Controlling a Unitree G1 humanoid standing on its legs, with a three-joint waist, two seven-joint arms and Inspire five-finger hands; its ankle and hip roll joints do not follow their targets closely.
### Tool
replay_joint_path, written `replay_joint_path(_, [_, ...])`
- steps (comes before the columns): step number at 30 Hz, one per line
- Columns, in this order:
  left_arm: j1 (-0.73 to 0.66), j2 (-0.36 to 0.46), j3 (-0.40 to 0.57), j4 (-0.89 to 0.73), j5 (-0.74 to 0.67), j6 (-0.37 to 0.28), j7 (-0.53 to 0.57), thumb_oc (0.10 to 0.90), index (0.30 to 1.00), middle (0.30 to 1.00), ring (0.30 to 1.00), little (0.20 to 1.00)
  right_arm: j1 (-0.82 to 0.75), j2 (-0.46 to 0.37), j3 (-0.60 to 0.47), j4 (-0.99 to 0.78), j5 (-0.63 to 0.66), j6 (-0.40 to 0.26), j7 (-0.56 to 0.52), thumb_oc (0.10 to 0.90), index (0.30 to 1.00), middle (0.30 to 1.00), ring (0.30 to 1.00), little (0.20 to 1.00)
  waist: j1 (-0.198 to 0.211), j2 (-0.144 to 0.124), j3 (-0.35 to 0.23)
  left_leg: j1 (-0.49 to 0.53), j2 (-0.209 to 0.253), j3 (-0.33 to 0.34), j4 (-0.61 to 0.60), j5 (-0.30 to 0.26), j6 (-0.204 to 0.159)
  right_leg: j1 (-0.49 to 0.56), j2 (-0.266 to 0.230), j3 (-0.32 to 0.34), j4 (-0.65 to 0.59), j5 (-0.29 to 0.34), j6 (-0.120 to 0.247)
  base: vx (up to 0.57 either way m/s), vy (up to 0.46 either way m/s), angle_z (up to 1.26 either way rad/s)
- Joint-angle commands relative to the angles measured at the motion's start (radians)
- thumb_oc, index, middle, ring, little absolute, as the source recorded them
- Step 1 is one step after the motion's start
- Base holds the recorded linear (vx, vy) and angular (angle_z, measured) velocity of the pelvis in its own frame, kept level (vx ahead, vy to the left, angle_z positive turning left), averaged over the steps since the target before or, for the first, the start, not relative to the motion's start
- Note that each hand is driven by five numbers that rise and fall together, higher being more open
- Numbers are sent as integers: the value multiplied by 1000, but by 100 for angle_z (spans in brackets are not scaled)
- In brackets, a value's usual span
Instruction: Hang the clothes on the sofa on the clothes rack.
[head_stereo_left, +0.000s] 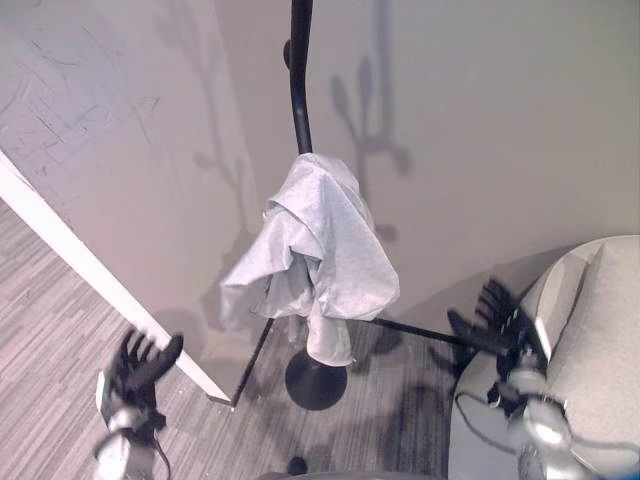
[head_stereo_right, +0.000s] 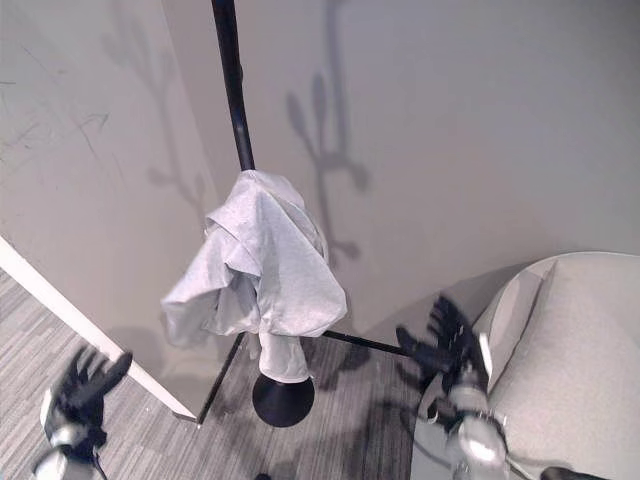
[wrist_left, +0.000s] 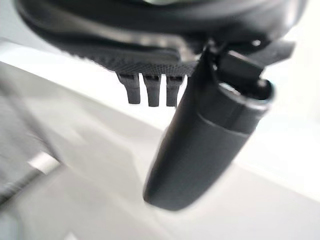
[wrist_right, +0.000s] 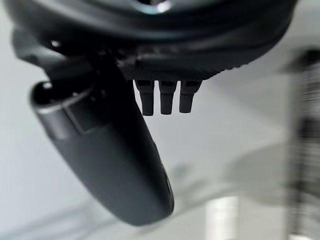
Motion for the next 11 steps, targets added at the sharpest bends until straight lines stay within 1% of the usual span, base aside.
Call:
replay_joint_path(1, [-57, 34, 42, 112, -125, -31, -60, 800, 900, 900, 900, 900, -56, 7, 2, 1, 90, -83, 28, 800, 900, 900, 900, 900, 25, -30, -50, 82, 55, 54, 9, -117, -3, -79, -70, -50, 5, 55, 67, -44, 15, 5])
replay_joint_path(2, [-57, 35, 42, 113, -125, -31, -60, 800, 900, 900, 900, 900, -56, 7, 3, 2, 90, -84, 28, 800, 900, 900, 900, 900, 24, -30, -51, 81, 55, 54, 9, -116, -3, -79, -70, -50, 5, 56, 67, 11, 14, 5])
replay_joint_path(3, [-91, 18, 0, 318, -88, 0, -74, 800, 900, 900, 900, 900, -71, 49, 72, 115, 154, -58, 59, 800, 900, 900, 900, 900, 24, -28, -47, 89, 59, 57, 9, -124, -5, -73, -68, -50, 5, 50, 67, 4, 15, 4])
replay_joint_path(4, [-99, 7, -5, 393, -74, 15, -88, 800, 900, 900, 900, 900, -78, 50, 102, 205, 139, -47, 59, 800, 900, 900, 900, 900, 26, -29, -47, 90, 59, 57, 9, -123, -6, -73, -68, -52, 6, 49, 66, 4, 19, 4])
replay_joint_path(5, [-107, 4, -9, 454, -69, 17, -105, 800, 900, 900, 900, 900, -90, 63, 118, 273, 162, -34, 71, 800, 900, 900, 900, 900, 26, -30, -46, 90, 59, 55, 9, -123, -6, -72, -68, -53, 6, 49, 66, 0, 0, 0])
replay_joint_path(6, [-118, -5, -24, 552, -30, 29, -109, 800, 900, 900, 900, 900, -98, 91, 138, 374, 213, -16, 86, 800, 900, 900, 900, 900, 28, -31, -50, 89, 59, 54, 9, -121, -7, -71, -70, -56, 6, 49, 65, 0, 0, 0])
replay_joint_path(7, [-122, -3, -23, 557, -31, 27, -112, 800, 900, 900, 900, 900, -102, 91, 138, 380, 216, -19, 90, 800, 900, 900, 900, 900, 28, -32, -48, 89, 59, 54, 9, -122, -7, -71, -69, -56, 7, 48, 65, 3, 22, 4])
replay_joint_path(8, [-139, -13, -55, 663, 28, 46, -126, 800, 900, 900, 900, 900, -133, 121, 161, 583, 259, 17, 103, 800, 900, 900, 900, 900, 33, -35, -53, 89, 59, 52, 9, -121, -8, -68, -70, -60, 6, 47, 64, 7, 12, 4])
replay_joint_path(9, [-139, -13, -54, 663, 28, 46, -126, 800, 900, 900, 900, 900, -134, 121, 161, 583, 259, 17, 104, 800, 900, 900, 900, 900, 33, -35, -53, 89, 59, 52, 9, -121, -8, -68, -70, -60, 6, 47, 64, 12, 27, 5])
replay_joint_path(10, [-153, -27, -83, 761, 99, 63, -131, 800, 900, 900, 900, 900, -183, 159, 132, 821, 333, 72, 111, 800, 900, 900, 900, 900, 42, -36, -59, 89, 57, 46, 9, -121, -9, -64, -71, -67, 6, 46, 63, 0, 0, 0])
replay_joint_path(11, [-156, -26, -83, 762, 100, 62, -132, 800, 900, 900, 900, 900, -188, 158, 130, 827, 334, 71, 114, 800, 900, 900, 900, 900, 42, -36, -57, 90, 57, 46, 9, -121, -9, -64, -71, -67, 6, 45, 63, 13, 20, 3])
